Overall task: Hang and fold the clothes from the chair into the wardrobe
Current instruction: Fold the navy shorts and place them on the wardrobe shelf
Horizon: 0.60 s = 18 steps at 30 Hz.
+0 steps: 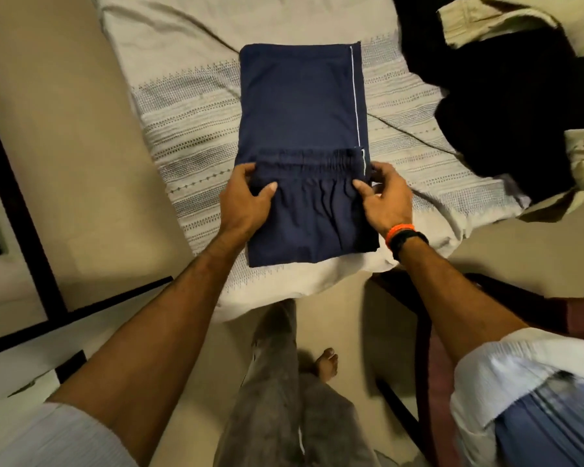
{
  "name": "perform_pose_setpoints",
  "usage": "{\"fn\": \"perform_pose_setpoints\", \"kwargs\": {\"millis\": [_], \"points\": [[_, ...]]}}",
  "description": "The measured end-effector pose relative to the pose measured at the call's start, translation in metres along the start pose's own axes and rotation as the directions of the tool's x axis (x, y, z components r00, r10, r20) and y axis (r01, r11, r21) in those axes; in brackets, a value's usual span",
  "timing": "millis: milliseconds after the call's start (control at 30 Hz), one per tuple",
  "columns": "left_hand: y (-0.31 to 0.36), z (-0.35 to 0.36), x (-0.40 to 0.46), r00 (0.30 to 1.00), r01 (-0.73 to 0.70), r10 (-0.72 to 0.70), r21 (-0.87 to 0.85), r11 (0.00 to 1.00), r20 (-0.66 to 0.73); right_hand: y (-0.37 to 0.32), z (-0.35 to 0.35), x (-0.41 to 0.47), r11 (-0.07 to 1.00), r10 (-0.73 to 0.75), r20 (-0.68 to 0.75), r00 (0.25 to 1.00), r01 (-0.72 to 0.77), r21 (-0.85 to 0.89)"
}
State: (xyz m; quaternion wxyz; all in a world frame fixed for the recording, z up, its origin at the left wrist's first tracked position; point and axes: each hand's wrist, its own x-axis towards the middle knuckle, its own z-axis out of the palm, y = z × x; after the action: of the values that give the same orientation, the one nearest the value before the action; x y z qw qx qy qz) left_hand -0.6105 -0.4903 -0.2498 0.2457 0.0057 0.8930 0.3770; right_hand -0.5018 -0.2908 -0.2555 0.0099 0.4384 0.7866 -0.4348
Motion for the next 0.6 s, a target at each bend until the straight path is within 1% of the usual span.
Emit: {"fn": "perform_pose_setpoints", "kwargs": {"millis": [33, 67, 100, 133, 167, 200, 233, 267, 333, 400, 467, 500, 533, 600], "points": [[0.001, 0.002, 0.006, 0.999, -0.034, 0.036, 0.097, 0.995, -0.021, 0.000, 0.002, 0.003, 0.996, -0.053, -0.035, 0.998, 0.050, -0.075], [0.000, 0.006, 0.008, 0.997, -0.070, 0.078, 0.229, 0.971, -0.024, 0.000, 0.005, 0.004, 0.978, -0.124, -0.049, 0.991, 0.114, -0.176], [-0.001, 0.009, 0.006, 0.990, -0.117, 0.137, 0.356, 0.927, -0.029, 0.001, 0.008, 0.002, 0.943, -0.216, -0.036, 0.976, 0.198, -0.269], [-0.004, 0.013, 0.001, 0.979, -0.173, 0.201, 0.424, 0.889, -0.023, 0.002, 0.014, -0.003, 0.896, -0.305, 0.011, 0.952, 0.291, -0.335], [-0.007, 0.018, -0.005, 0.963, -0.248, 0.270, 0.459, 0.853, 0.018, 0.005, 0.021, -0.010, 0.846, -0.375, 0.087, 0.923, 0.379, -0.374], [-0.009, 0.023, -0.013, 0.942, -0.326, 0.320, 0.490, 0.808, 0.099, 0.010, 0.029, -0.018, 0.798, -0.407, 0.182, 0.895, 0.445, -0.407], [-0.013, 0.029, -0.018, 0.923, -0.384, 0.325, 0.521, 0.762, 0.205, 0.017, 0.036, -0.023, 0.755, -0.407, 0.273, 0.872, 0.489, -0.437], [-0.022, 0.034, -0.022, 0.906, -0.419, 0.292, 0.553, 0.720, 0.306, 0.026, 0.042, -0.026, 0.724, -0.384, 0.341, 0.858, 0.509, -0.465], [-0.042, 0.041, -0.023, 0.888, -0.417, 0.150, 0.624, 0.661, 0.434, 0.045, 0.044, -0.022, 0.711, -0.271, 0.426, 0.863, 0.478, -0.516], [-0.059, 0.040, -0.020, 0.878, -0.421, 0.094, 0.664, 0.617, 0.469, 0.057, 0.036, -0.015, 0.711, -0.157, 0.492, 0.856, 0.444, -0.545], [-0.064, 0.041, -0.015, 0.871, -0.431, 0.081, 0.674, 0.600, 0.485, 0.062, 0.032, -0.008, 0.696, -0.109, 0.547, 0.830, 0.457, -0.554], [-0.061, 0.043, -0.015, 0.874, -0.425, 0.071, 0.685, 0.591, 0.481, 0.061, 0.033, -0.006, 0.671, -0.115, 0.552, 0.826, 0.474, -0.570], [-0.058, 0.044, -0.016, 0.881, -0.421, 0.074, 0.704, 0.571, 0.467, 0.058, 0.034, -0.006, 0.635, -0.153, 0.543, 0.826, 0.503, -0.587], [-0.049, 0.046, -0.024, 0.892, -0.431, 0.138, 0.718, 0.547, 0.431, 0.052, 0.037, -0.017, 0.571, -0.312, 0.506, 0.804, 0.584, -0.576]]}}
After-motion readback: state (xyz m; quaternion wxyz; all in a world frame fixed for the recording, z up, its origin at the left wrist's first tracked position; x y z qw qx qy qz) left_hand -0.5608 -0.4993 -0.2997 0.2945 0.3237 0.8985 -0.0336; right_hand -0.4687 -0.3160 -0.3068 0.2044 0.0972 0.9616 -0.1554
